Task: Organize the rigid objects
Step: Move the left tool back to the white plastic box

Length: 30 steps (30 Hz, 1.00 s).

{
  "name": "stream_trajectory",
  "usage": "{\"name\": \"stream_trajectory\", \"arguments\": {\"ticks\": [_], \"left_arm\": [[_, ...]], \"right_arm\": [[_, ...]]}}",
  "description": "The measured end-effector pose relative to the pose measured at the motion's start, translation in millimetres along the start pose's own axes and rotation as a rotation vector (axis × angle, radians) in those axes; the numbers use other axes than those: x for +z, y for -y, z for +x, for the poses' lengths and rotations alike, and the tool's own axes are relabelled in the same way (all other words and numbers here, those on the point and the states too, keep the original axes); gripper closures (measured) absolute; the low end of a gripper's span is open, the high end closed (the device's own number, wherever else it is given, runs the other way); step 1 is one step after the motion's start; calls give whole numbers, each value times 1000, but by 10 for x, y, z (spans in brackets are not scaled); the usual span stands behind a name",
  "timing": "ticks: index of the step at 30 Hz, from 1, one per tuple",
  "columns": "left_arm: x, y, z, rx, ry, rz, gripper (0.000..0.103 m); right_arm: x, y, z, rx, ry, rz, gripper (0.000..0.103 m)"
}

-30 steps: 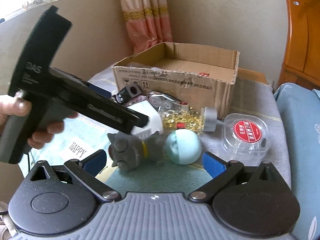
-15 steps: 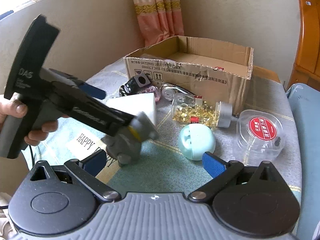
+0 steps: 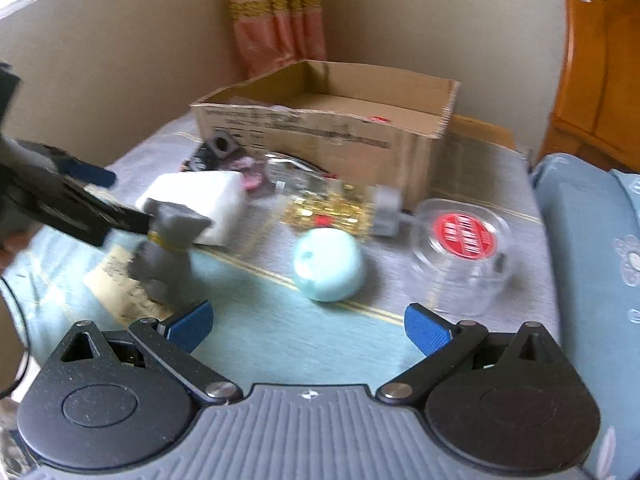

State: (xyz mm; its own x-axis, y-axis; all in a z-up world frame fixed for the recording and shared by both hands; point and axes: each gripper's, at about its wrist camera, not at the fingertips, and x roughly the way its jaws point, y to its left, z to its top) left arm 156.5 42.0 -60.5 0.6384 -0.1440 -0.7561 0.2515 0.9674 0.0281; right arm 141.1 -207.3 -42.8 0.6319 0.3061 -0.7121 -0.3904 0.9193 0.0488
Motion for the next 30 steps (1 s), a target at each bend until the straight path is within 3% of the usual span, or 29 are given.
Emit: {"name": "stream_trajectory", "arguments": {"ticks": [4, 10, 13, 17, 25, 30], "left_arm": [[196, 64, -15, -33, 44, -50, 1], [347, 221, 304, -20, -4, -75, 1], [336, 242, 455, 25, -51, -81, 1], [292, 185, 451, 12, -76, -119, 1], [99, -85, 199, 41, -69, -237, 1], [130, -133, 243, 51, -79, -253, 1]], "right_arm": [[-28, 158, 18, -81, -4, 19, 0], [-121, 448, 86, -155, -4, 101, 0], [-157, 543, 120, -165, -5, 128, 0], [-160, 589, 195, -168, -6, 130, 0], [-130, 626, 296, -176, 16, 82, 0], [-100, 669, 344, -162, 35, 63, 0]]}}
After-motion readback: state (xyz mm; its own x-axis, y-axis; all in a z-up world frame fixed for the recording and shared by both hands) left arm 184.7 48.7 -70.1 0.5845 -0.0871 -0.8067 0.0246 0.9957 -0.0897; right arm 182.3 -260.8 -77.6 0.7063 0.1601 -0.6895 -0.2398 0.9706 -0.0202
